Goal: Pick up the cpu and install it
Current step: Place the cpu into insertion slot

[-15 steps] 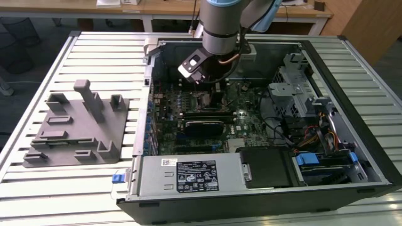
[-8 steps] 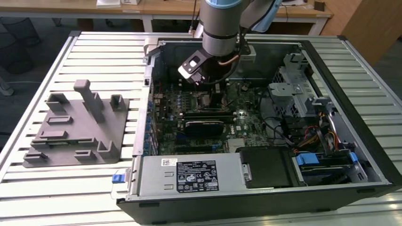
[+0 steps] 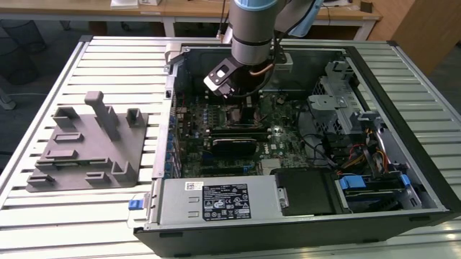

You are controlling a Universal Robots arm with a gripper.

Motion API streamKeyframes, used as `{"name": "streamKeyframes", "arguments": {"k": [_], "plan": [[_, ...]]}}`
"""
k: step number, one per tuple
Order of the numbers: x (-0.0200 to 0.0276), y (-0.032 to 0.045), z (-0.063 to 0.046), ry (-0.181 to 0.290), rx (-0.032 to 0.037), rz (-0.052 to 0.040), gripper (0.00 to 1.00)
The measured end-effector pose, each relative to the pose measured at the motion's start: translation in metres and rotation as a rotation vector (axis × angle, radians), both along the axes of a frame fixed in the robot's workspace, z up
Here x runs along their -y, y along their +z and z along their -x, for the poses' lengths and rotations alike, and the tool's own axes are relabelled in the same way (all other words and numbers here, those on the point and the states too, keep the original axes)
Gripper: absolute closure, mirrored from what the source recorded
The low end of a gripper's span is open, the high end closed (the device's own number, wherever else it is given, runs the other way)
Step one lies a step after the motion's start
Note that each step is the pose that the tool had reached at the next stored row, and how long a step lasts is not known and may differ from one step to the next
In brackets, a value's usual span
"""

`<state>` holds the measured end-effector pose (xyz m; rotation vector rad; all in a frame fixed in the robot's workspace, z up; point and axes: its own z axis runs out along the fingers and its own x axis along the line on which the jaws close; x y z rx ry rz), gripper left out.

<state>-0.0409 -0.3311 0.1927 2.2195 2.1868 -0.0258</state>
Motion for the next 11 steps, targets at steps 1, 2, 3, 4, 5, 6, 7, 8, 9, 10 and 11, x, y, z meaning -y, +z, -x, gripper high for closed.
{"name": "streamKeyframes", "arguments": {"k": [1,2,3,4,5,6,7,8,9,10,11], "plan": [[-0.0002,-0.0002,0.0000,0.000,-0.0001,0.0002,0.46],[-0.0003,-0.0005,0.0001,0.000,-0.0001,0.0002,0.46],[-0.0003,-0.0007,0.0001,0.000,-0.0002,0.0003,0.46],[-0.0003,-0.0008,0.0001,0.000,-0.0002,0.0004,0.46],[-0.0003,-0.0009,0.0001,0.000,-0.0002,0.0003,0.46],[-0.0004,-0.0010,0.0001,0.000,-0.0002,0.0003,0.46],[-0.0004,-0.0011,0.0001,0.000,-0.0001,0.0001,0.46],[-0.0004,-0.0011,0.0001,0.000,0.0001,-0.0001,0.46],[-0.0004,-0.0012,0.0001,0.000,0.0001,-0.0001,0.46],[-0.0004,-0.0012,0.0001,0.000,0.0000,0.0000,0.46],[-0.0005,-0.0012,0.0000,0.000,0.0002,-0.0002,0.46]]}}
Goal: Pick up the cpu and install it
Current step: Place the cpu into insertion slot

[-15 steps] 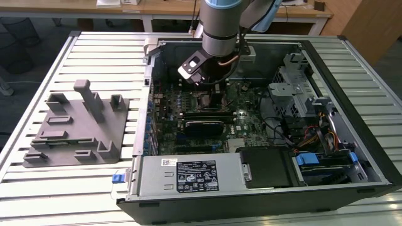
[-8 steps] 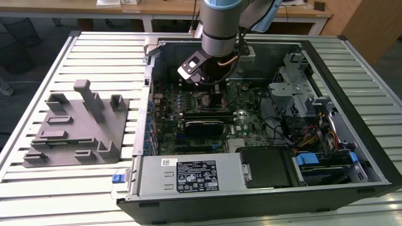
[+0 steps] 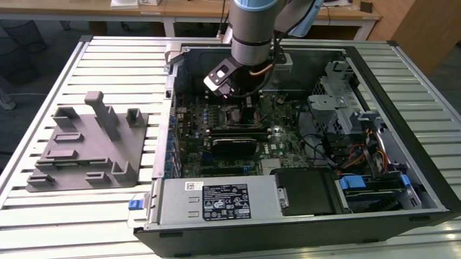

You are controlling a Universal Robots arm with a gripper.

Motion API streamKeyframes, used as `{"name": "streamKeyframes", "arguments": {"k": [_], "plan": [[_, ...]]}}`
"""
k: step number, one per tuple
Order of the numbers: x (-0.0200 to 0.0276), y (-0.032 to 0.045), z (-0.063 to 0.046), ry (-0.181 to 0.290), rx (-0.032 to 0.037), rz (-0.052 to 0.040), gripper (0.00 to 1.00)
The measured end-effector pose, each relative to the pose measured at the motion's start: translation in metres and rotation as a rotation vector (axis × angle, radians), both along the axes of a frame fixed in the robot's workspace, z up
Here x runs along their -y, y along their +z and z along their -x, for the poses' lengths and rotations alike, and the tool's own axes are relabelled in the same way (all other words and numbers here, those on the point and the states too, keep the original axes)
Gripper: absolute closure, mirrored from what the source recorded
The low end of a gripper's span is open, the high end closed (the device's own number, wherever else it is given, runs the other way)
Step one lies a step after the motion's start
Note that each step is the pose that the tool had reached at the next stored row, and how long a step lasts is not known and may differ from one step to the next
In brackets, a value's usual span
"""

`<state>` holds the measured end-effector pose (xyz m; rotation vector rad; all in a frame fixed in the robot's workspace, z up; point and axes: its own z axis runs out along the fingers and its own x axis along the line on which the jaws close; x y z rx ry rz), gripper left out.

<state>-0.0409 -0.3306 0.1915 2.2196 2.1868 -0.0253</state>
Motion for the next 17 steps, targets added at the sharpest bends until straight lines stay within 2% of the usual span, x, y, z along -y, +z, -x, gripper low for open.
{"name": "streamKeyframes", "arguments": {"k": [3,4,11,13,14,17], "plan": [[-0.0002,-0.0004,-0.0001,0.000,0.0004,-0.0007,0.45],[0.0000,-0.0002,0.0000,0.000,0.0001,-0.0002,0.39],[-0.0001,0.0019,0.0000,0.000,0.0001,-0.0002,0.39],[0.0000,0.0020,-0.0001,0.001,-0.0002,0.0002,0.40],[0.0000,0.0020,-0.0001,0.002,-0.0002,0.0001,0.47],[0.0000,0.0020,-0.0002,0.007,-0.0002,0.0001,0.47]]}}
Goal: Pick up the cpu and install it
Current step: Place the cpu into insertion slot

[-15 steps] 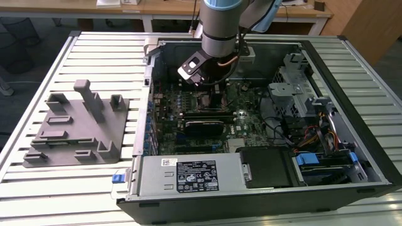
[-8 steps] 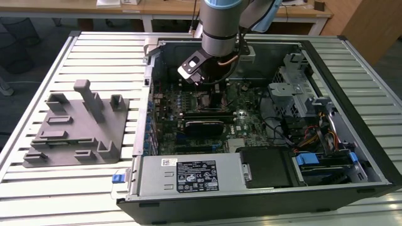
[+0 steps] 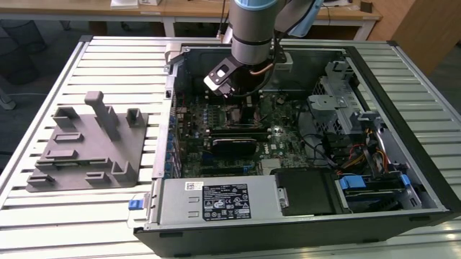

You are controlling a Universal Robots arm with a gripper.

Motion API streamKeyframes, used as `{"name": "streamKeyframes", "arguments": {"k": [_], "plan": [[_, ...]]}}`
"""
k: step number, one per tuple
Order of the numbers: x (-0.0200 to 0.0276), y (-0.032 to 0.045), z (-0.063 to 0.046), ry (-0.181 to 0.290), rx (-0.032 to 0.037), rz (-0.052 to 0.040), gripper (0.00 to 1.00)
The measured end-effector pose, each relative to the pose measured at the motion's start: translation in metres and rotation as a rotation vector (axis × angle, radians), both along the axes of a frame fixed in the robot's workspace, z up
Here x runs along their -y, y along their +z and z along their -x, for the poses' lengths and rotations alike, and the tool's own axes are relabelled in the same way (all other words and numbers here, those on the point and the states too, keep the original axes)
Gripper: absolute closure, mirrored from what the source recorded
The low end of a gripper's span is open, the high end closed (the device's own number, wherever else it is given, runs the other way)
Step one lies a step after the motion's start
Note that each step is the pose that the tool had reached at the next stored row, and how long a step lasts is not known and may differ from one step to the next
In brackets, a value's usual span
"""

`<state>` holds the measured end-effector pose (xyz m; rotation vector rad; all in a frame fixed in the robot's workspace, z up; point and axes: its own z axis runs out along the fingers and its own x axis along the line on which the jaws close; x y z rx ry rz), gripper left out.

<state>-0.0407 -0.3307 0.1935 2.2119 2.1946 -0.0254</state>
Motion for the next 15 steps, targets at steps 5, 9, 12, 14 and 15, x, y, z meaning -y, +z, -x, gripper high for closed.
{"name": "streamKeyframes", "arguments": {"k": [5,9,12,14,15], "plan": [[0.0000,0.0000,0.0000,0.006,0.0001,0.0000,0.47],[-0.0001,-0.0001,0.0000,0.006,0.0002,-0.0003,0.47],[-0.0001,-0.0001,0.0000,0.006,0.0001,-0.0002,0.40],[0.0000,0.0000,0.0000,0.006,0.0001,-0.0001,0.40],[0.0000,0.0000,0.0000,0.006,0.0001,-0.0001,0.40]]}}
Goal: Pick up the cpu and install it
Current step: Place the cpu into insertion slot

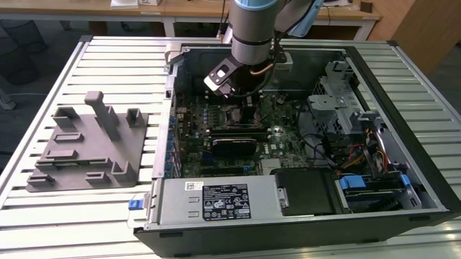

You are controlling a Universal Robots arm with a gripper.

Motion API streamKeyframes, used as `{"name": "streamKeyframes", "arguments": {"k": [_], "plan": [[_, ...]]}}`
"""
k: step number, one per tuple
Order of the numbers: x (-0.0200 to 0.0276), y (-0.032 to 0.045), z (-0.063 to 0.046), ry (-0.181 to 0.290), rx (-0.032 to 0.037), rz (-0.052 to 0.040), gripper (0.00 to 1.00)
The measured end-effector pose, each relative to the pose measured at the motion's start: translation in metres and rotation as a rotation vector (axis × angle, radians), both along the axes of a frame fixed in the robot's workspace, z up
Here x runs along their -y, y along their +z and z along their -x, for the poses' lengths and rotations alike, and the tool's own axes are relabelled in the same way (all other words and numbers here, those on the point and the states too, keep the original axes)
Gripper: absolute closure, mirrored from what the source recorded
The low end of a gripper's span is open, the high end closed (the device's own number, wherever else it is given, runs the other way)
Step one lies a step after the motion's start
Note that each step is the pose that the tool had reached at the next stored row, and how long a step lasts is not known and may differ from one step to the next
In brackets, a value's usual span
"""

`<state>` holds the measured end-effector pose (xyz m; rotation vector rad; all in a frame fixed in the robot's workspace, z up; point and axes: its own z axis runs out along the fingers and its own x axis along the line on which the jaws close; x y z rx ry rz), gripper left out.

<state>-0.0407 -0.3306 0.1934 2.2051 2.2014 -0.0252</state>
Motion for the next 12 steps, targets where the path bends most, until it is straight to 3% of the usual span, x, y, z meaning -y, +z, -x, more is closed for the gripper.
{"name": "streamKeyframes", "arguments": {"k": [12], "plan": [[-0.0018,-0.0003,0.0000,0.000,0.0001,-0.0011,0.40]]}}
